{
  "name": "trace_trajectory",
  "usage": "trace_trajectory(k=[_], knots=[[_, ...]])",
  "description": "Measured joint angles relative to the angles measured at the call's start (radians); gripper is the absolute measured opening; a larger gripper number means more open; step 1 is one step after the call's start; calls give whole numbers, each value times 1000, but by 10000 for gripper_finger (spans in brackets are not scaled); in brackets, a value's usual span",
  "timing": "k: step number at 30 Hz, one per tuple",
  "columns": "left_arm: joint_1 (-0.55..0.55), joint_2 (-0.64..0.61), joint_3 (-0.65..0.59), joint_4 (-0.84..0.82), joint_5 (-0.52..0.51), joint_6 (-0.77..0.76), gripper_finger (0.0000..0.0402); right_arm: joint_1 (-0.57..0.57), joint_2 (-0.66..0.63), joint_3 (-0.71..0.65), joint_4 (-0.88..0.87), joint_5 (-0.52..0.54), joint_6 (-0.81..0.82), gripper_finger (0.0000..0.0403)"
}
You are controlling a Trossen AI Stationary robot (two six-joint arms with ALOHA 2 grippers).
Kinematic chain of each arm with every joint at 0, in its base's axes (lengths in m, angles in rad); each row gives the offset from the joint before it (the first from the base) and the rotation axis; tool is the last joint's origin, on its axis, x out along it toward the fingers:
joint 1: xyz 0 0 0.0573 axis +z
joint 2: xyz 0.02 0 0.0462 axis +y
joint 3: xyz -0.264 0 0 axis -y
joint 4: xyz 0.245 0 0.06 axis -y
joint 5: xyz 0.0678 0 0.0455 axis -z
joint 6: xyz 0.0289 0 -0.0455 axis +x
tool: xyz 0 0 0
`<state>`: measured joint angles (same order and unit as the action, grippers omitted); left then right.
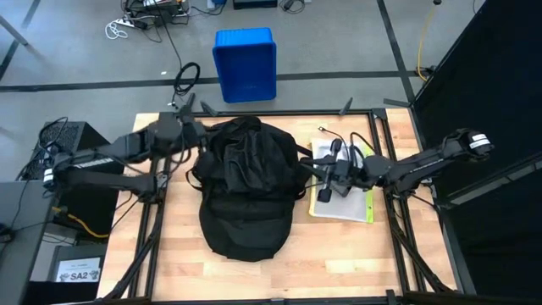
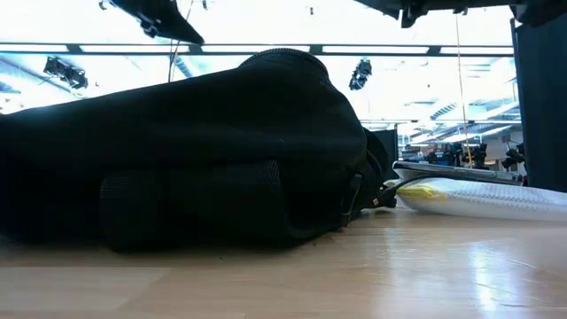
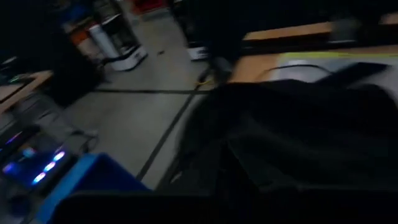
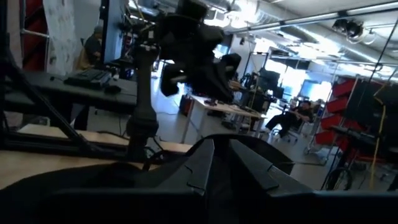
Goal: Unpack backpack
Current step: Open the yellow zipper pouch
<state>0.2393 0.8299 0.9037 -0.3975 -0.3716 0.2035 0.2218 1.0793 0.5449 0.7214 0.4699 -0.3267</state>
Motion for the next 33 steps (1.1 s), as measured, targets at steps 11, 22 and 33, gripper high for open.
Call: trace_trajectory(k=[11, 22, 33], knots=[[14, -199, 6, -169, 11, -164, 0, 89, -399, -1, -474, 8, 112, 20], [-82, -403, -432, 128, 124, -323, 0, 70, -426, -166, -424, 7, 142, 20], [-106, -404, -615, 305, 127, -299, 0, -81, -426, -354, -218, -32, 134, 12]])
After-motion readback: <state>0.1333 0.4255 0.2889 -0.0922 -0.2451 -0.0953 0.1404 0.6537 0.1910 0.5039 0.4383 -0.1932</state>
